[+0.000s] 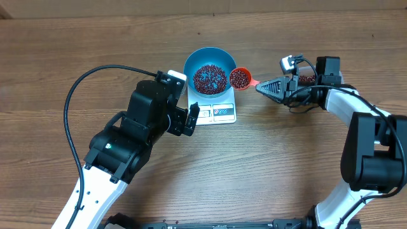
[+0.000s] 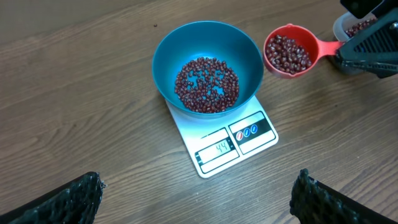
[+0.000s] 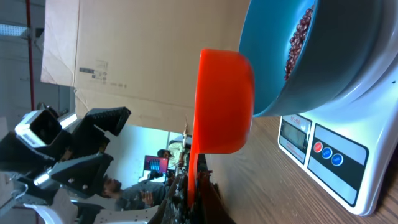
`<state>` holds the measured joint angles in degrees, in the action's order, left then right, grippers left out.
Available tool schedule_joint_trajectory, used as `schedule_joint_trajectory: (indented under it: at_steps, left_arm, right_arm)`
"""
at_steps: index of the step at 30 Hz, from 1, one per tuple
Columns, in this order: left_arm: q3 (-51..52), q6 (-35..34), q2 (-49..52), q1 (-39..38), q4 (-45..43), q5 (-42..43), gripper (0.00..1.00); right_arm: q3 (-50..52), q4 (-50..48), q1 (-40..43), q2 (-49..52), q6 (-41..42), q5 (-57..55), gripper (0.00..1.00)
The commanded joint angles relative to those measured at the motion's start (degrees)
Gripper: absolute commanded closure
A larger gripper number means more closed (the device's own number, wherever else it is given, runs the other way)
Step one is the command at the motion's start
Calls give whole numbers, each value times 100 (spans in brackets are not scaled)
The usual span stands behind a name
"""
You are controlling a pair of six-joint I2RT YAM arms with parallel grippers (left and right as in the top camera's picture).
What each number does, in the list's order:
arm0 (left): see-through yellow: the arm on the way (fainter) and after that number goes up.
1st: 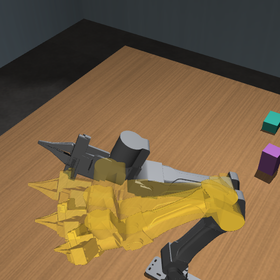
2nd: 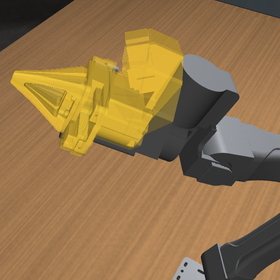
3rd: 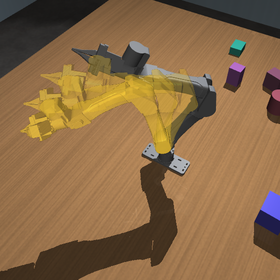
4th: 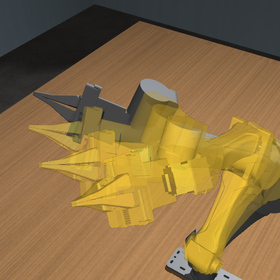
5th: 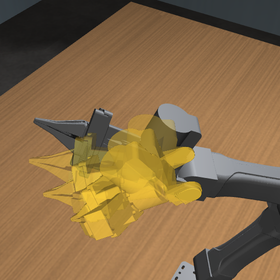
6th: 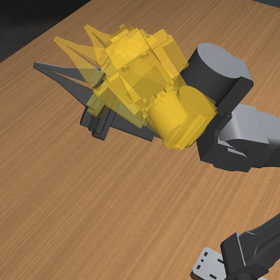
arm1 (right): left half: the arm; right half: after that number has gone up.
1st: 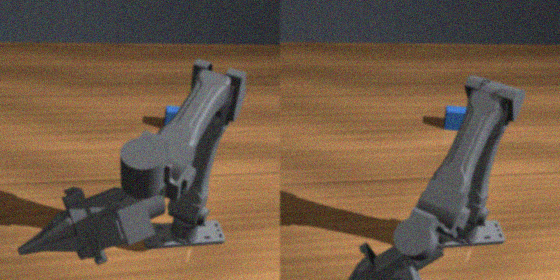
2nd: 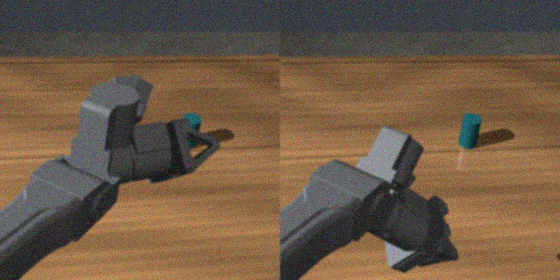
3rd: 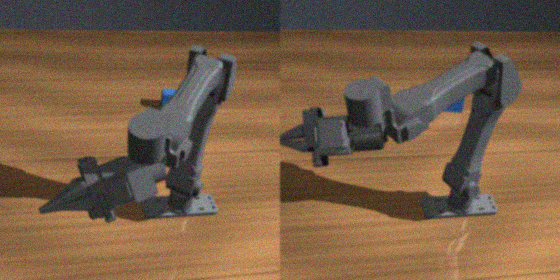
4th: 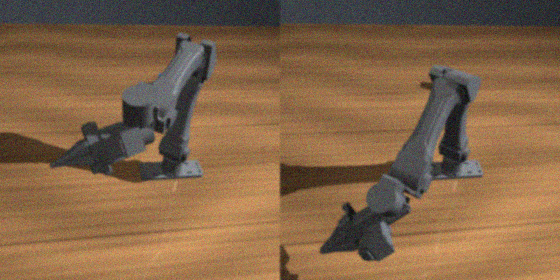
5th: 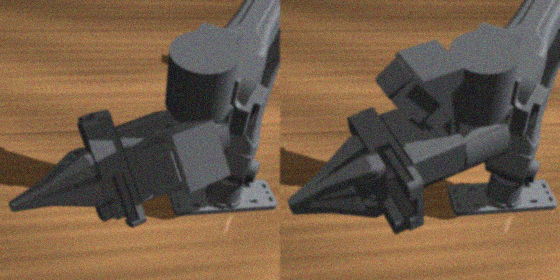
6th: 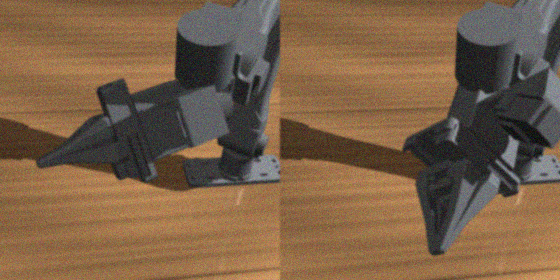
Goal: Scoop item into bowl and weigh 150g on scale
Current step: 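Carry the filled scoop over the blue bowl with right gripper, then tilt the scoop to pour beans into the blue bowl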
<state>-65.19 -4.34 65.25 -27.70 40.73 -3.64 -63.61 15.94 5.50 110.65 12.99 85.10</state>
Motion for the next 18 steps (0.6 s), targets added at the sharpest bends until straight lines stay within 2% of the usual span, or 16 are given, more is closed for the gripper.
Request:
schedule_joint_trajectory:
  at_steps: [1, 10, 18]
  left_arm:
    - [-9, -39, -76, 31, -17, 52, 0]
    - [-9, -39, -76, 31, -17, 52, 0]
    - [-9, -39, -76, 31, -20, 52, 1]
  right_arm:
    - [-13, -273, -72, 44, 575, -83, 96]
    - [-15, -1110, -389, 44, 1047, -664, 96]
    - [-13, -2632, -866, 44, 1080, -1130, 96]
